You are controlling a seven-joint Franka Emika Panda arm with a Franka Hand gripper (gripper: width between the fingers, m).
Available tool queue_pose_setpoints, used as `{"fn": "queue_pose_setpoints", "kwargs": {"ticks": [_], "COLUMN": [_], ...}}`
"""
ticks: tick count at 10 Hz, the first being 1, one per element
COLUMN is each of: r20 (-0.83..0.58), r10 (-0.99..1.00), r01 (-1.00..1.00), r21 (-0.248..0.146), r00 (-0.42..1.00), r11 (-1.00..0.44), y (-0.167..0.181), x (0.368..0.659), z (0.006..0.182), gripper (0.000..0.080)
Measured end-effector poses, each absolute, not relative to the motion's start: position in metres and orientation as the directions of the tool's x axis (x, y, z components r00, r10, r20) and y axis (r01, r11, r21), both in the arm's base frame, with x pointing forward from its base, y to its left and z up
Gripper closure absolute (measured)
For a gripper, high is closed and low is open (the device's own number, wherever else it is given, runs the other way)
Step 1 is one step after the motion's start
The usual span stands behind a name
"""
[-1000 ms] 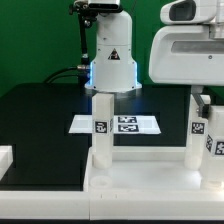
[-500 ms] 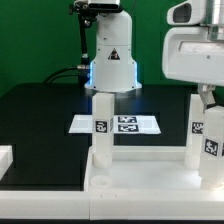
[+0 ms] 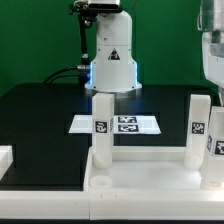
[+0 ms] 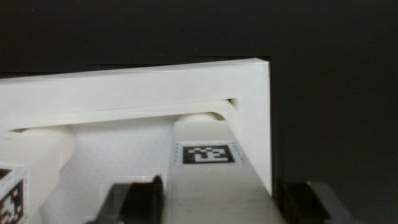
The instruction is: Assemble desk
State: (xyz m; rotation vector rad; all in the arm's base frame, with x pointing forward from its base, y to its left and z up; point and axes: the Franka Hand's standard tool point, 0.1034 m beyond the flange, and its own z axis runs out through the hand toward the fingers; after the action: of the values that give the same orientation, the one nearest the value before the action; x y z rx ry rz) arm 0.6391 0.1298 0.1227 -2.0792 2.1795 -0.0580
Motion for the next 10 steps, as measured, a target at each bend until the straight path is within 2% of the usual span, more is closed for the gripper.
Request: {"fn": "queue_pose_setpoints", "kwargs": {"ticks": [1,2,3,4,5,7,9,10], "r20": [-0.051,-0.023,0.008,0.031,0.029,0.048,0.097,0.126], "r10": [-0.997,-0.973,-0.918,-0.838,-0.833,-0.751,-0.522,-0.394], "r01": [-0.992,-0.965,-0.908,-0.828,-0.823,-0.741,-0.513,-0.386], "r21": [-0.121,-0.136,-0.146,-0.14,-0.138,-0.13,-0.106,-0.079], "r00": [0.052,0.229,0.396,0.544,0.552,0.659,0.847,0.911], "r11": [-0.046,-0.224,-0.393,-0.543,-0.551,-0.659,-0.852,-0.919], "y": [0.129,0.128,0.127,0.127,0.13,0.129,0.117,0.115], "x": [0.639,0.64,0.639,0.637,0.632,0.632,0.637,0.639], "z": [0.122,0.122,0.121,0.121,0.12,0.119,0.122,0.122], "gripper": [0.0436,0.0253,0.0253,0.0172,0.0156,0.0151,0.015,0.015]}}
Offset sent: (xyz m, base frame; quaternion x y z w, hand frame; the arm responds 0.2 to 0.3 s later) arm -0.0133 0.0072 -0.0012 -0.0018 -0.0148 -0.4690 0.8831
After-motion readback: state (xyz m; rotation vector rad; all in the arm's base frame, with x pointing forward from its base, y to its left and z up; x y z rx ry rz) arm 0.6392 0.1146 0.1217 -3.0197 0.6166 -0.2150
